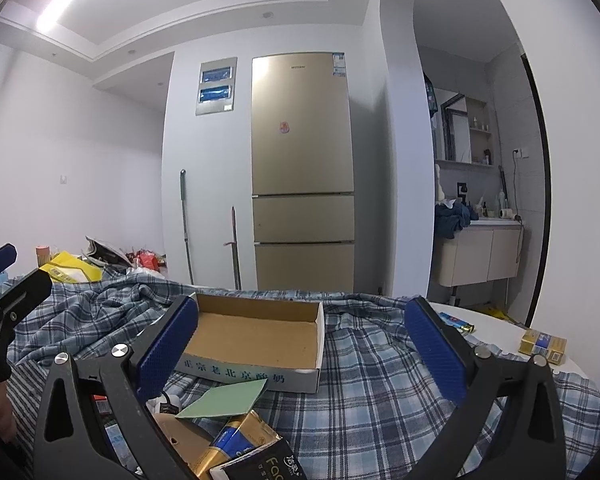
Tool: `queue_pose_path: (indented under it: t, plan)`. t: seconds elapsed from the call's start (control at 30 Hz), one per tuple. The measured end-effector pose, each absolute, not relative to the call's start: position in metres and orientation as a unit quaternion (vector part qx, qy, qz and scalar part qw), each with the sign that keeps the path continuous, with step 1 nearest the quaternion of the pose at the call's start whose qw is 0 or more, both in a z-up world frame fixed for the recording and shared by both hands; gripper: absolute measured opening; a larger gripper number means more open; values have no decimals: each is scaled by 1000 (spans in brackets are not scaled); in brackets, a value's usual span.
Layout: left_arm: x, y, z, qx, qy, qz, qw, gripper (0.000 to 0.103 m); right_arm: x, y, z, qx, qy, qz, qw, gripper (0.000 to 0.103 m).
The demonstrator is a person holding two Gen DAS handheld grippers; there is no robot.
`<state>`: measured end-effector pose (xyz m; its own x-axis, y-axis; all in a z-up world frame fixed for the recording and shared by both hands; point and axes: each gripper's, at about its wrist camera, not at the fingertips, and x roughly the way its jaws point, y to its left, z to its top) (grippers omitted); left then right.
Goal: Organize soft objects
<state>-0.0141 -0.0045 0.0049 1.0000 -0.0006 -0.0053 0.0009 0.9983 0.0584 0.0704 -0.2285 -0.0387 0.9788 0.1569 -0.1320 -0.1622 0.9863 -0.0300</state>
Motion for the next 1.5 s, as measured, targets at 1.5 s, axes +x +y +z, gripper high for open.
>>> queue_pose_path:
  t: [1.5]
  plan:
    - [-4,-16,3,49,27,14,998,103,49,-216,-35,-54,10,87,995,103]
